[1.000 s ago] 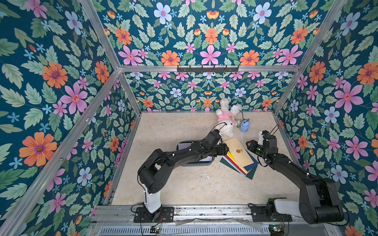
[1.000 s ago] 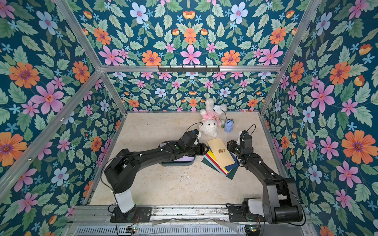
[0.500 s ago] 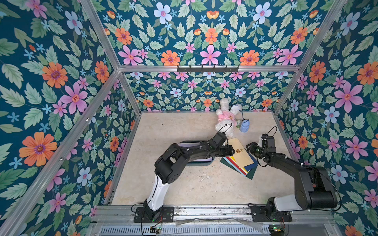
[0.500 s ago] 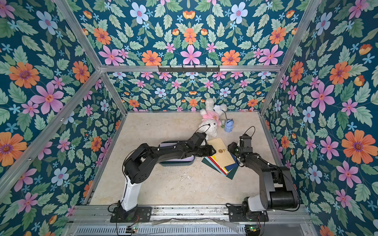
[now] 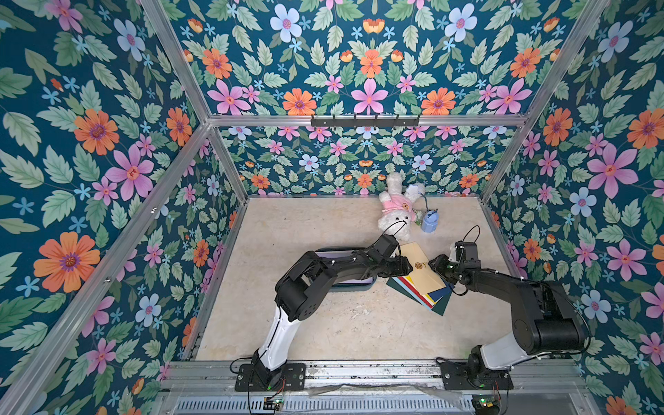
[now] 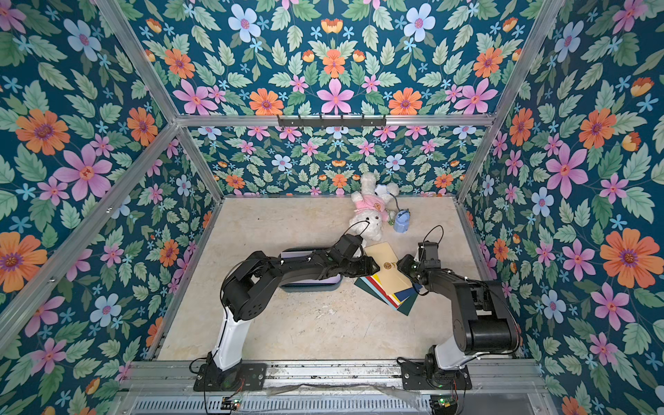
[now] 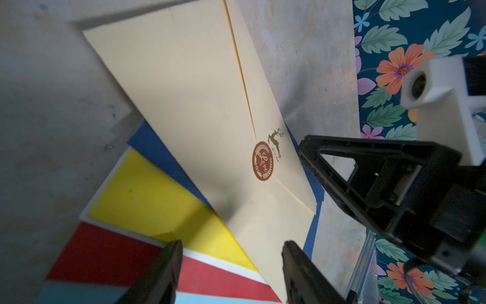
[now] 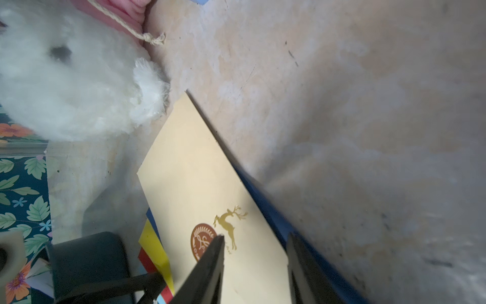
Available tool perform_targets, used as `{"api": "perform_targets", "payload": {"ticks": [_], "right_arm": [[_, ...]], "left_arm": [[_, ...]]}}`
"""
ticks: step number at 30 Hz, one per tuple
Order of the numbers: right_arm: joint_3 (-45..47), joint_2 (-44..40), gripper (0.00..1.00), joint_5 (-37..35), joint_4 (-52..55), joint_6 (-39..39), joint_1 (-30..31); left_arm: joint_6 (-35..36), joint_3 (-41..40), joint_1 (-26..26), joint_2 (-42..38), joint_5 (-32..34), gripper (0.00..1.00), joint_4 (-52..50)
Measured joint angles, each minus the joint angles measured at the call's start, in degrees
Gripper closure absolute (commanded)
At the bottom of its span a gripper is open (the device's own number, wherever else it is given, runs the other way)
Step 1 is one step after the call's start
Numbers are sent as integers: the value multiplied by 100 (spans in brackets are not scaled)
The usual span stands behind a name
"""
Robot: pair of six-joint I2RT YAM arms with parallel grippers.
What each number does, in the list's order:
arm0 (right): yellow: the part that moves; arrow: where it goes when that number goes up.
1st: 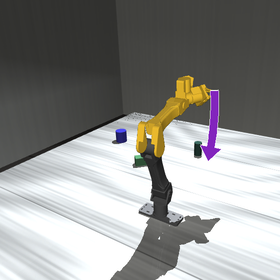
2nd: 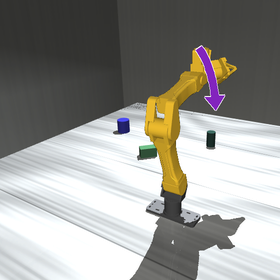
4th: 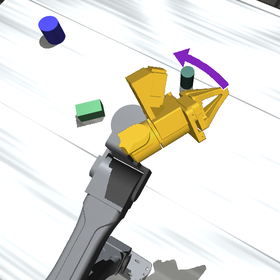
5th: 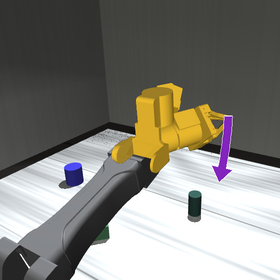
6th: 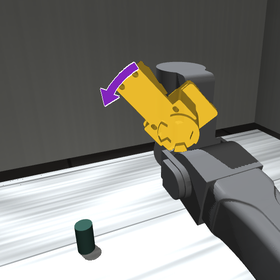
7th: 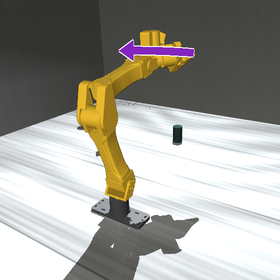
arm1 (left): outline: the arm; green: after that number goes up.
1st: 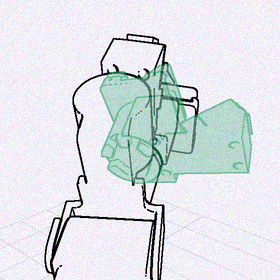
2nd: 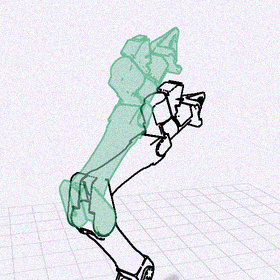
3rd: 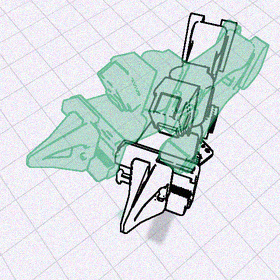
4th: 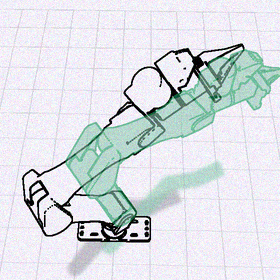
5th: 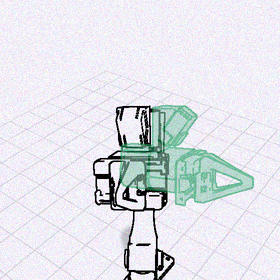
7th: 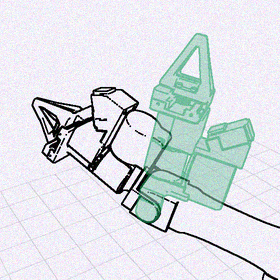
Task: Put the sealed envelopes into the storage box
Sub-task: Pick up the envelope from the center of the board.
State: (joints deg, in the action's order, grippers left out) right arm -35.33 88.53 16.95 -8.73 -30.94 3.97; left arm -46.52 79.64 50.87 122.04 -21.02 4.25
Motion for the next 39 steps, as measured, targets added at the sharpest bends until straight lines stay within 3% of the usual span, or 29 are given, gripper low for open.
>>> {"api": "perform_targets", "payload": {"ticks": [23, 26, 31, 35, 39], "right_arm": [[-304, 741, 60, 1174, -549, -105, 238], [-317, 787, 60, 1283, -608, -105, 269], [-319, 796, 60, 1364, -616, -105, 280], [-317, 758, 60, 1432, -579, -109, 291], [-251, 444, 56, 1453, -341, -153, 302]], "left_arm": [[-170, -83, -11, 68, -177, 38, 339], [-184, -162, -9, -9, -153, 46, 348], [-229, -195, -4, -166, -111, 78, 365], [-186, -188, 0, -243, -22, 97, 358], [-85, -192, 7, -363, 24, 100, 280]]}}
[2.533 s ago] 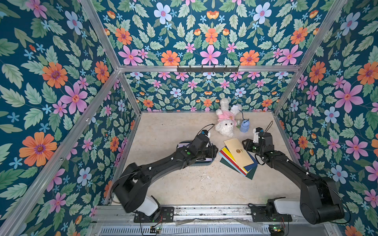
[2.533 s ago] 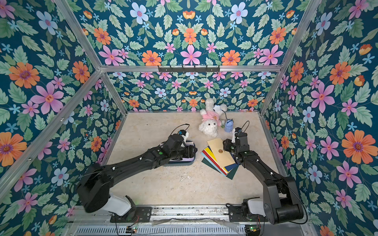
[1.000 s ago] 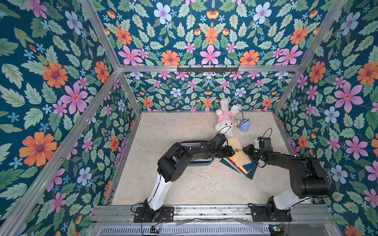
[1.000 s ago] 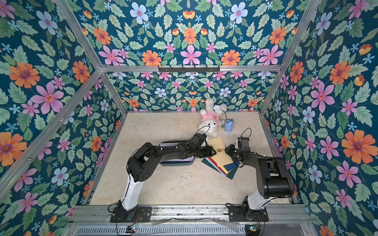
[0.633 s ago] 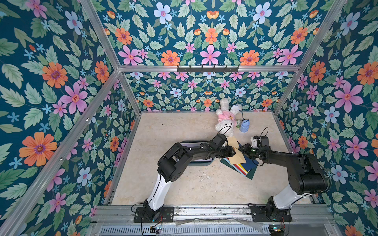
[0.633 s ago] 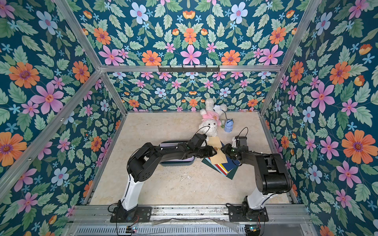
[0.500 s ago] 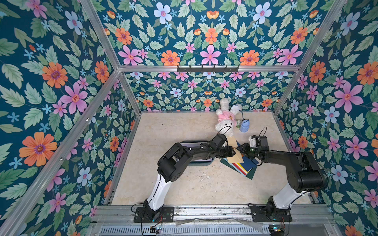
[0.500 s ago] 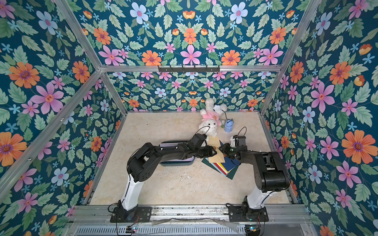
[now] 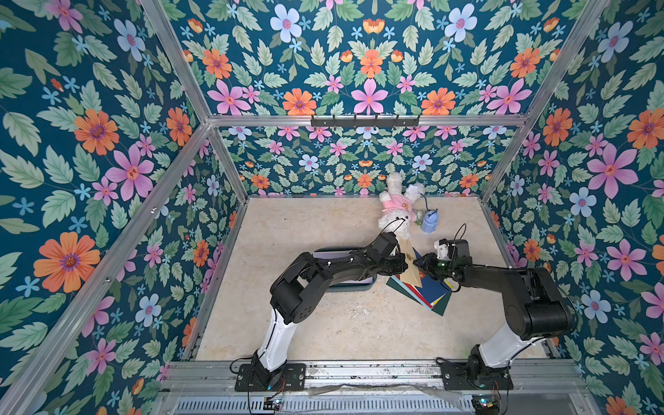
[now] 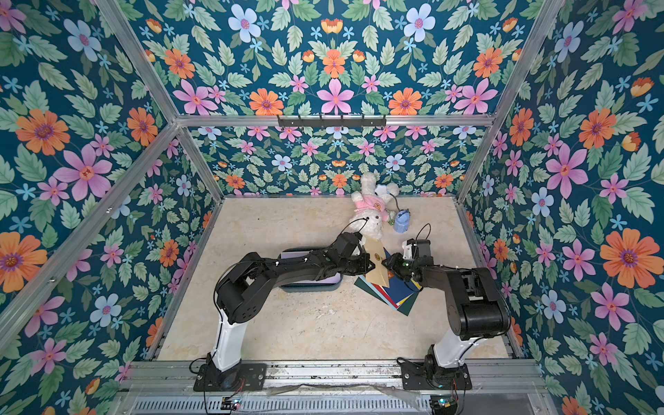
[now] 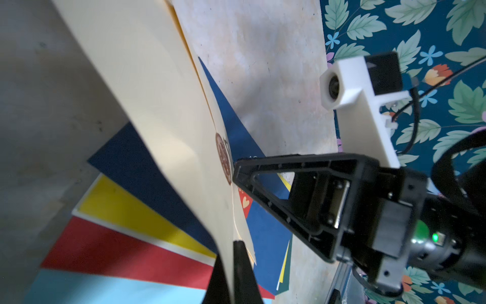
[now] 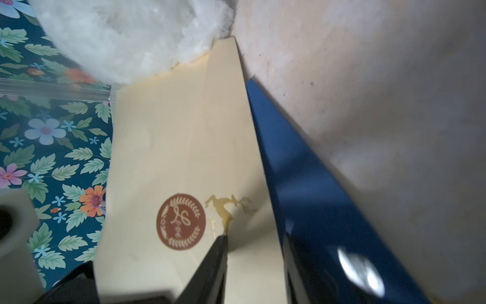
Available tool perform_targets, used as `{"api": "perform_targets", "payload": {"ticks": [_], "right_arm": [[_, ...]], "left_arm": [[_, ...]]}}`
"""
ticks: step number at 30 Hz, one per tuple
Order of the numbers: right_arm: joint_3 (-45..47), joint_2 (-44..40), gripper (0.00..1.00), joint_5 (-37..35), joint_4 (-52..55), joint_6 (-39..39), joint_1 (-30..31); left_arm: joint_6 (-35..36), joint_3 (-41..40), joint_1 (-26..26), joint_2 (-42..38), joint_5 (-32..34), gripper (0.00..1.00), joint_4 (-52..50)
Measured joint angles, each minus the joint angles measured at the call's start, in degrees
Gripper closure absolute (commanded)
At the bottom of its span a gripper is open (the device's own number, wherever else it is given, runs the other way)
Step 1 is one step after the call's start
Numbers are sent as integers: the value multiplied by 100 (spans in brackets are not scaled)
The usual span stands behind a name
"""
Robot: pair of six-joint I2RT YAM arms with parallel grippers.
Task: Put the sealed envelopes into the storage box
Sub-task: Pick up the envelope from the center of the board.
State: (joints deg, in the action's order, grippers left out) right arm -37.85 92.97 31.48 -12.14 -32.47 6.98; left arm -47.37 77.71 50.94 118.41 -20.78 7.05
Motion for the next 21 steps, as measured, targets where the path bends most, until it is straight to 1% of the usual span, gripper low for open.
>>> {"api": "perform_targets", "payload": {"ticks": [5, 10, 12, 14, 16, 21], "right_arm": [[28, -640, 48, 17, 72, 2, 2], [216, -1453, 36, 179, -214, -76, 2], [240, -1565, 35, 238, -358, -85, 2], [457, -1945, 35, 350, -564, -234, 2], [702, -2446, 35, 603, -1130, -354, 26], [1250, -3099, 38, 1058, -2802, -876, 160]], "left_arm": [[400, -81, 0, -417, 63, 100, -131], [1060, -260, -9, -1141, 94, 100, -138], [1228, -282, -11, -1270, 59, 100, -103], [1460, -479, -28, -1569, -33, 100, -227], [1626, -656, -55, -1985, -190, 100, -278], [1823, -1051, -109, -2758, -568, 100, 79]]}}
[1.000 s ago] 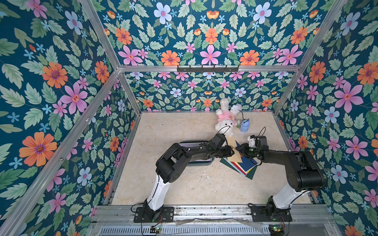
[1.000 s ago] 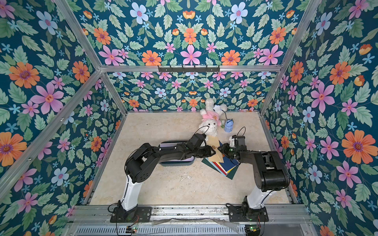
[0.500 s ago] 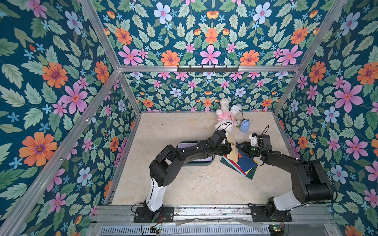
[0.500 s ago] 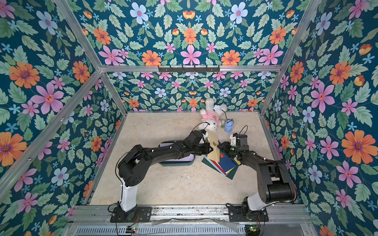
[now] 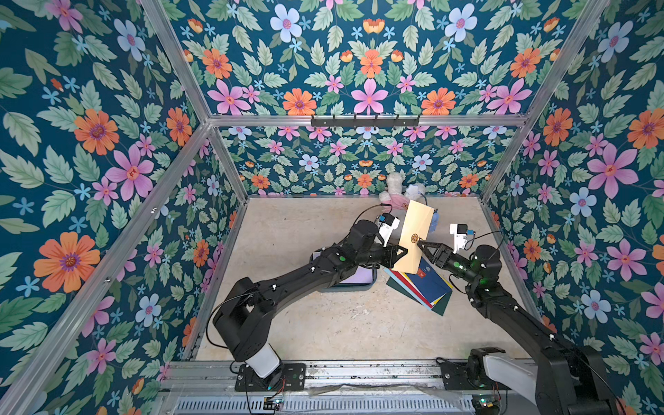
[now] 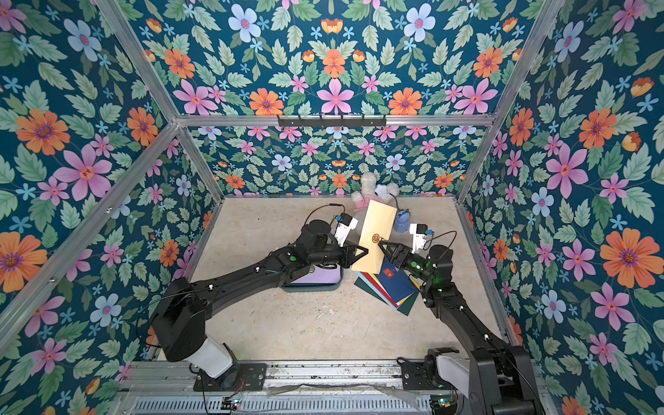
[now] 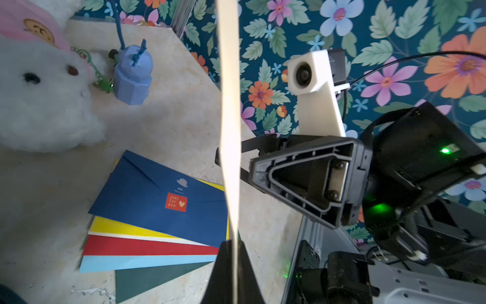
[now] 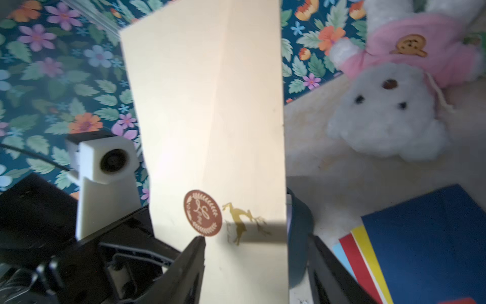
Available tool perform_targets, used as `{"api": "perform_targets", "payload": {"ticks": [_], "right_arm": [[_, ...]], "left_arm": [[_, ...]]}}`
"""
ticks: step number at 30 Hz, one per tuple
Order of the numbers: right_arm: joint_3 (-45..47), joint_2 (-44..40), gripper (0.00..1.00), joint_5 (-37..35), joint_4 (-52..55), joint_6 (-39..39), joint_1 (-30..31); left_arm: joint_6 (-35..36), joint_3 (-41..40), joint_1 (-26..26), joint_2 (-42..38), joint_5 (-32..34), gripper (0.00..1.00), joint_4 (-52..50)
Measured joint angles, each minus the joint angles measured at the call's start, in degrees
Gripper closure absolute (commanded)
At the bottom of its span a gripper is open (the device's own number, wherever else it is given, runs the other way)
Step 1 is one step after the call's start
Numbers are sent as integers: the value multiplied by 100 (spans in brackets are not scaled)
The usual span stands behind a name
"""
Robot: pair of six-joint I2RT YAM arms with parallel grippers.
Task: Put the sealed envelopes into the storage box
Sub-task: Pick up the envelope from the center of the board.
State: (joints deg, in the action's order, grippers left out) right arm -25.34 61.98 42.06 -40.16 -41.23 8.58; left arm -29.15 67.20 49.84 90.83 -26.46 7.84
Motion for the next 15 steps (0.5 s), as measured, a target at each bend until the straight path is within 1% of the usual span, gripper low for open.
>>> {"api": "perform_targets", "payload": {"ticks": [2, 6, 10, 12, 15], "right_arm": [[44, -142, 39, 136, -450, -127, 66], [131, -358, 46, 356, -1320, -459, 170], [162, -472, 52, 597, -1932, -726, 284], [116, -479, 60, 673, -2098, -761, 345], [52, -483, 83, 824, -2304, -857, 426]], "left_arm": [[13, -164, -15, -267, -127, 100, 83], [-61, -516, -35, -789, -396, 100, 461], [-238, -876, -31, -1141, -758, 100, 874], [-273, -1008, -37, -1237, -879, 100, 1056], [-396, -1154, -70, -1355, -1014, 100, 1250]]}}
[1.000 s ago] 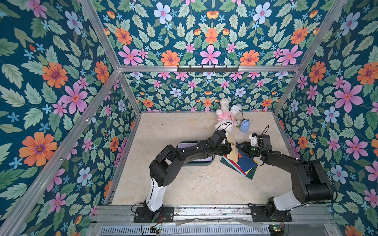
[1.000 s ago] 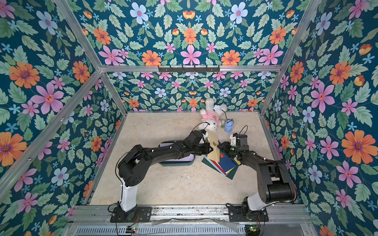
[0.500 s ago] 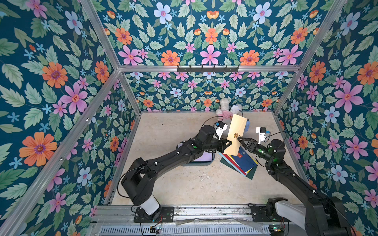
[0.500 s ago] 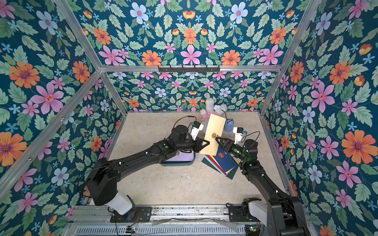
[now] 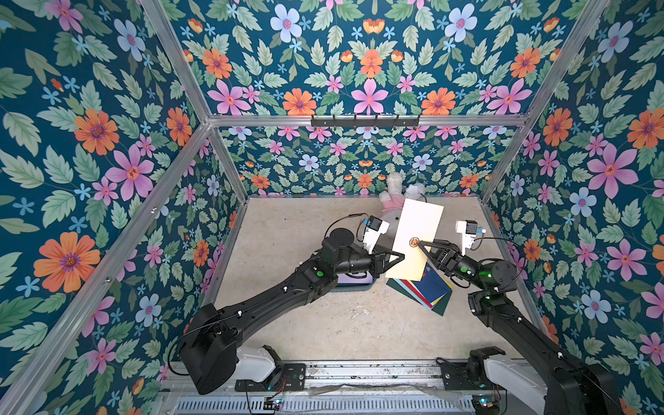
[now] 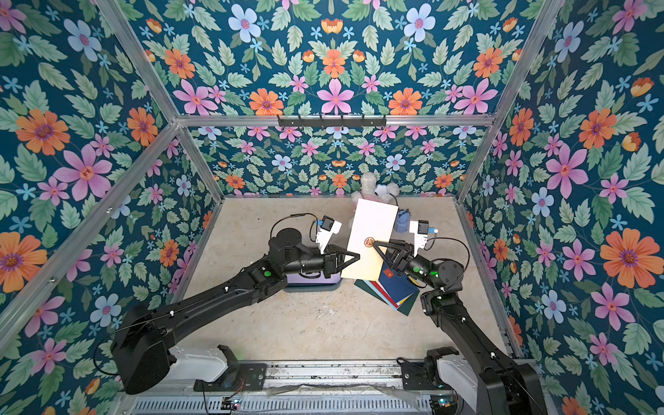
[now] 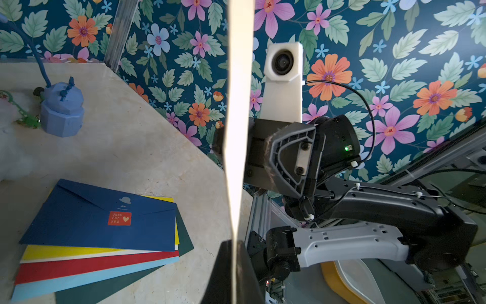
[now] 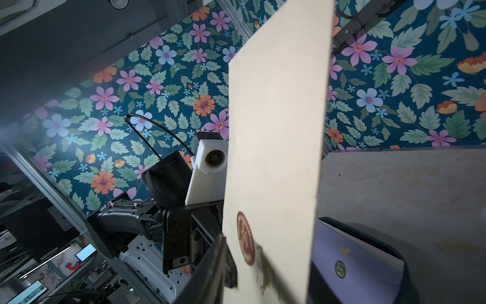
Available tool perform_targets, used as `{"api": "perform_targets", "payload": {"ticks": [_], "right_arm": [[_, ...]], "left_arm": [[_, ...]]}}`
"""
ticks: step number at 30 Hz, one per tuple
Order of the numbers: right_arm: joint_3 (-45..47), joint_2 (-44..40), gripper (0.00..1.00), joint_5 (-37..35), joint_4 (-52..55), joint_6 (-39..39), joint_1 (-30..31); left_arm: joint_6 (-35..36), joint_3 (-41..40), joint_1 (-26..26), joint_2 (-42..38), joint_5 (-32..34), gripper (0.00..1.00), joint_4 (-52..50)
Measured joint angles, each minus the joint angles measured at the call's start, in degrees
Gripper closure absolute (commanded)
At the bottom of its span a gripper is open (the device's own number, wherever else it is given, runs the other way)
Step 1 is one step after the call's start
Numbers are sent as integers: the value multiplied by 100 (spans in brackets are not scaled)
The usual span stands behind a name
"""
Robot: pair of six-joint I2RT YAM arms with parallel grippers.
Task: Put the sealed envelopes into the storage box
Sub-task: Pick up the envelope from the center of the board.
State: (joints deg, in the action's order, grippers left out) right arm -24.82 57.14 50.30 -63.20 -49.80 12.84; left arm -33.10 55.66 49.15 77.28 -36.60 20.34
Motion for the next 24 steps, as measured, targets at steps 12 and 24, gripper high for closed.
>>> {"api": "perform_targets", "payload": {"ticks": [12, 24], "right_arm": [[-835, -114, 100, 238, 1180, 997, 409], [-4238, 1753, 100, -990, 7023, 6441, 2013]], "left_arm": [[-262, -525, -389, -833, 686, 23, -448], [-127, -1163, -2258, -2874, 4363, 17, -4144]]}}
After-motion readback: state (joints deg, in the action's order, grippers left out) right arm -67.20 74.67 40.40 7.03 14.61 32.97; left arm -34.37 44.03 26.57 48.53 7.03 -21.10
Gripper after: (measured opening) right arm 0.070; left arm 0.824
